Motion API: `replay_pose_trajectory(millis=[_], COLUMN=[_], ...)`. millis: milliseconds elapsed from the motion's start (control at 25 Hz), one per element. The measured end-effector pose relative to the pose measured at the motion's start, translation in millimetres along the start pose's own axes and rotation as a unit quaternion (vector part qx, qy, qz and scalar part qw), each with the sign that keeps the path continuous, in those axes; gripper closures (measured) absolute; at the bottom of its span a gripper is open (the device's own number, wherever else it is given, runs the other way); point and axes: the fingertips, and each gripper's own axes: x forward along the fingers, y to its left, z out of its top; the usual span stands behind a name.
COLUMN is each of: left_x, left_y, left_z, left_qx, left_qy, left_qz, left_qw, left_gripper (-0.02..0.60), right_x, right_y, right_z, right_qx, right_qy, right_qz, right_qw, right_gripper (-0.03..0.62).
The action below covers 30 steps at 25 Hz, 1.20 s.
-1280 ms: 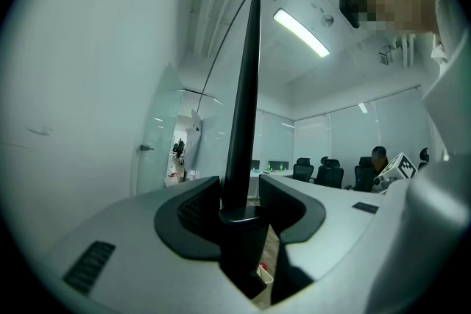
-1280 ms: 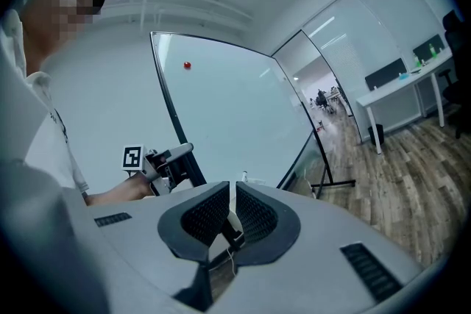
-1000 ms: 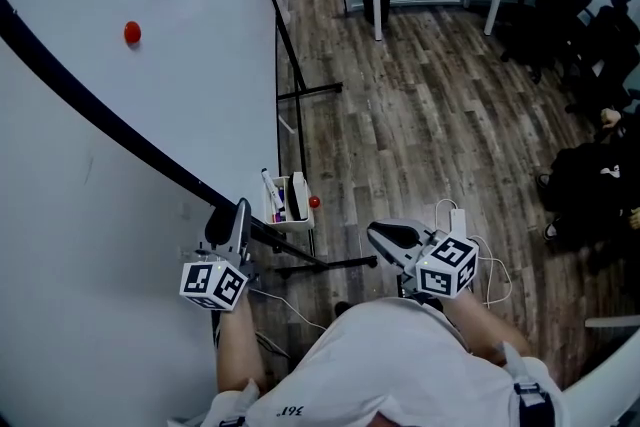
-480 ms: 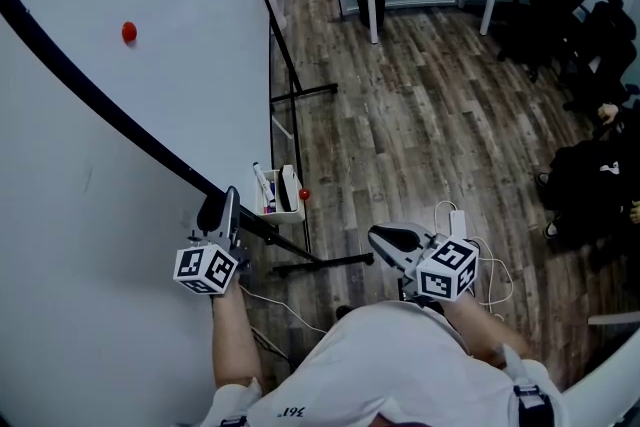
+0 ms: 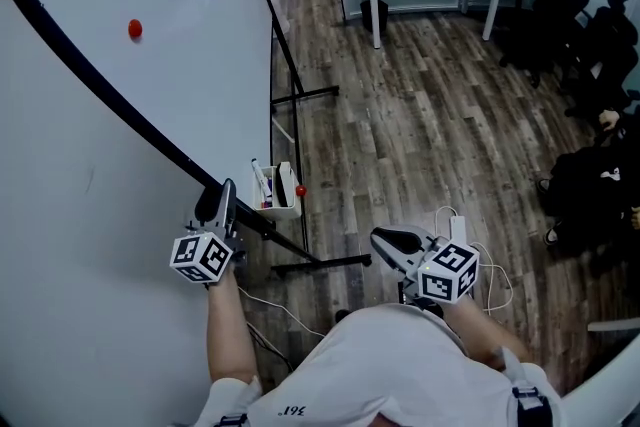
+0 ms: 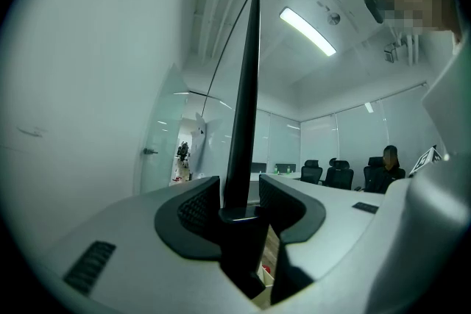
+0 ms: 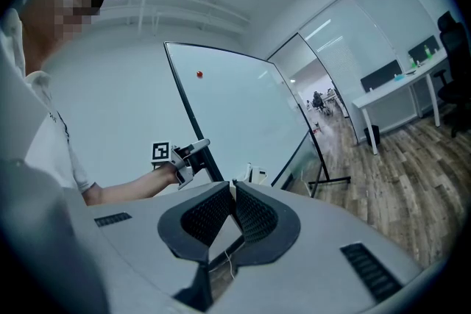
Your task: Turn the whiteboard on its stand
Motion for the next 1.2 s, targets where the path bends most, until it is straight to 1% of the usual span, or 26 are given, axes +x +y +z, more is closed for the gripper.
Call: replay_pose_trajectory(millis=[360, 560, 720, 960, 1200], left_x=[1, 4, 3, 13, 16], left_y=[6, 7, 10, 14, 17], left_z=[-7, -2, -9, 5, 7], left_qx=[0.001, 0.002, 0.002, 0.003, 0.005], left_qy=[0.0, 0.0, 0.0, 0.002, 0.0], left_qz=[0.004, 0.003, 0.002, 0.001, 0.002], left_qw=[1.0, 1.0, 1.0, 1.0, 1.0], left_gripper=[0.413, 0.413, 0.412, 0.413, 0.413], right_x=[-2, -2, 1, 7, 8], right_y=[0, 2, 3, 5, 2], right_z=[-10, -8, -14, 3, 6], right_qx=[-0.002, 0.0, -0.001, 0.0, 0.003], right_qy=[0.0, 0.005, 0.006, 0.01, 0.008], right_qz=[0.003, 0.002, 0.002, 0.002, -0.004], right_qw=[1.0, 1.0, 1.0, 1.0, 1.0], right_gripper=[0.563, 0.563, 0.563, 0.563, 0.563])
